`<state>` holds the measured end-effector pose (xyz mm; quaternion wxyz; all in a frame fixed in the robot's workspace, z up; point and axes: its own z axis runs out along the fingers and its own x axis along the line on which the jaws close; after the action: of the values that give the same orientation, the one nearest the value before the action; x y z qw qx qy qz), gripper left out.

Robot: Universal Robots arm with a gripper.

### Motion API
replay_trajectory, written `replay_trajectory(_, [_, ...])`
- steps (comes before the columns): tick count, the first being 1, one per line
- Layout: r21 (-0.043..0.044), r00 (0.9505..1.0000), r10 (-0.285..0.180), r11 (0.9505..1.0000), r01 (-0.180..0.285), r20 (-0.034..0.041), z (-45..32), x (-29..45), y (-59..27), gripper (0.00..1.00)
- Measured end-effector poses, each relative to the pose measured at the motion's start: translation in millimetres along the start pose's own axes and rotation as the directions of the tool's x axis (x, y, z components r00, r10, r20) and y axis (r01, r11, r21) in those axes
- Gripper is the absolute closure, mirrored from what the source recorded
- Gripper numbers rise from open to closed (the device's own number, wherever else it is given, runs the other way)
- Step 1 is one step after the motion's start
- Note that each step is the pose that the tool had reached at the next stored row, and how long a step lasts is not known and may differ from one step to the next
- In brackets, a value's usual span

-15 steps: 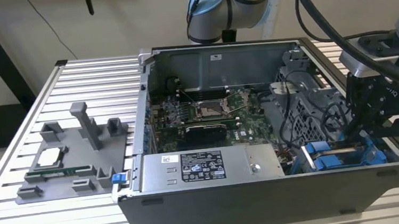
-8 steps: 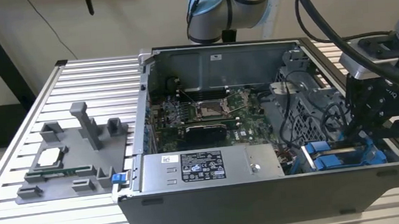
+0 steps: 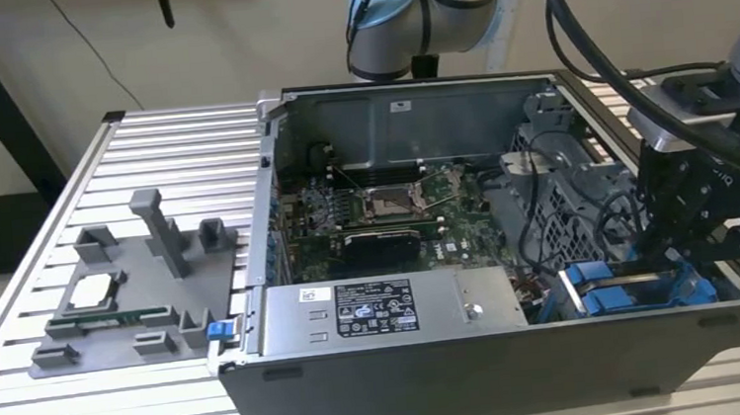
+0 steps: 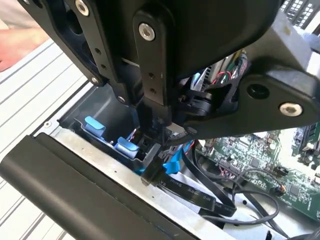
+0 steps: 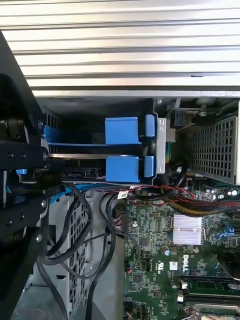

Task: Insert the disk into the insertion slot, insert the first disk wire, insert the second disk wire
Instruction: 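Insert the first disk wire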

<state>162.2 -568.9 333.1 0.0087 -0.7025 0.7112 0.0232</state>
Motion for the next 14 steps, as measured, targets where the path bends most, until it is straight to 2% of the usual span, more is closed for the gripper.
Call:
replay_trajectory(4, [-0.0005, 1.0000, 0.000, 1.0000, 0.000, -0.0001, -1.9, -0.1, 0.0, 0.00])
replay_trajectory(6, [-0.0019, 1.0000, 0.000, 1.0000, 0.000, 0.0001, -6.5, -0.3, 0.1, 0.00])
replay_trajectory(11, [-0.0024, 1.0000, 0.000, 1.0000, 0.000, -0.0056, -17.0, -1.1, 0.3, 0.00])
replay_trajectory(14, [-0.0023, 1.0000, 0.000, 1.0000, 0.000, -0.0083, -27.9, -1.9, 0.6, 0.00])
